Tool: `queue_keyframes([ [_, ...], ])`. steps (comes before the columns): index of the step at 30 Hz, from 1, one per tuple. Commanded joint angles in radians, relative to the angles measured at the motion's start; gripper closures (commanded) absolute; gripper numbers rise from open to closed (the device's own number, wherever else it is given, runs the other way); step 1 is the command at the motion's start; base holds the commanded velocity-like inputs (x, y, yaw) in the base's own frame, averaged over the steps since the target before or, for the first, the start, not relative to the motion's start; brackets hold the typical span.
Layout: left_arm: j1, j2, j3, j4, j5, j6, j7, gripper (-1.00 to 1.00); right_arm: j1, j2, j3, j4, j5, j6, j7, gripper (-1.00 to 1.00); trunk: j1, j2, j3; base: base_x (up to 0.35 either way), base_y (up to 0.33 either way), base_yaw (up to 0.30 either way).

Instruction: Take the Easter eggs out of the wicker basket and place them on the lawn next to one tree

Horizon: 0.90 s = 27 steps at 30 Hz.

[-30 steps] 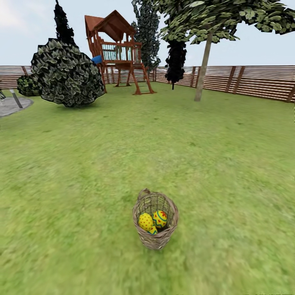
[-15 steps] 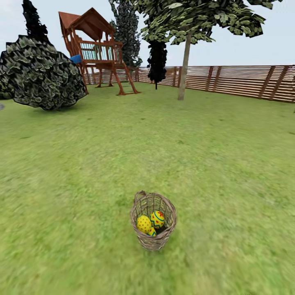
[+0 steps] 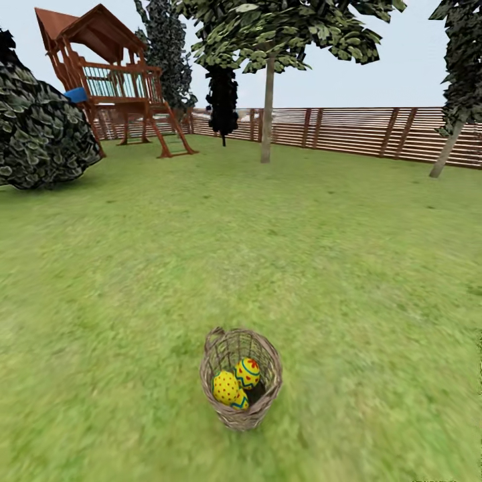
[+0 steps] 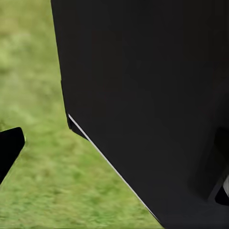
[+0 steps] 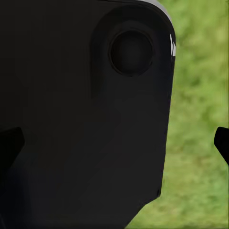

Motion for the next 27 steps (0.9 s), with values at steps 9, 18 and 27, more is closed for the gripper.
queue_keyframes([
  [9, 0.0, 0.0, 0.0, -0.001, 0.0, -0.001, 0.0, -1.0, -0.001, 0.0, -0.001, 0.001, 0.001, -0.005, 0.001, -1.0, 0.0, 0.0, 0.001, 0.246, 0.203, -0.285],
  [18, 0.0, 0.0, 0.0, -0.001, 0.0, -0.001, 0.001, -1.0, -0.001, 0.0, 0.0, 0.001, 0.0, -0.004, 0.001, -1.0, 0.0, 0.0, 0.005, 0.178, 0.135, -0.243],
  [27, 0.001, 0.0, 0.0, -0.001, 0.001, -0.001, 0.001, -1.0, -0.001, 0.003, 0.005, 0.002, 0.002, -0.001, 0.001, -1.0, 0.0, 0.0, 0.005, 0.006, 0.004, -0.014],
])
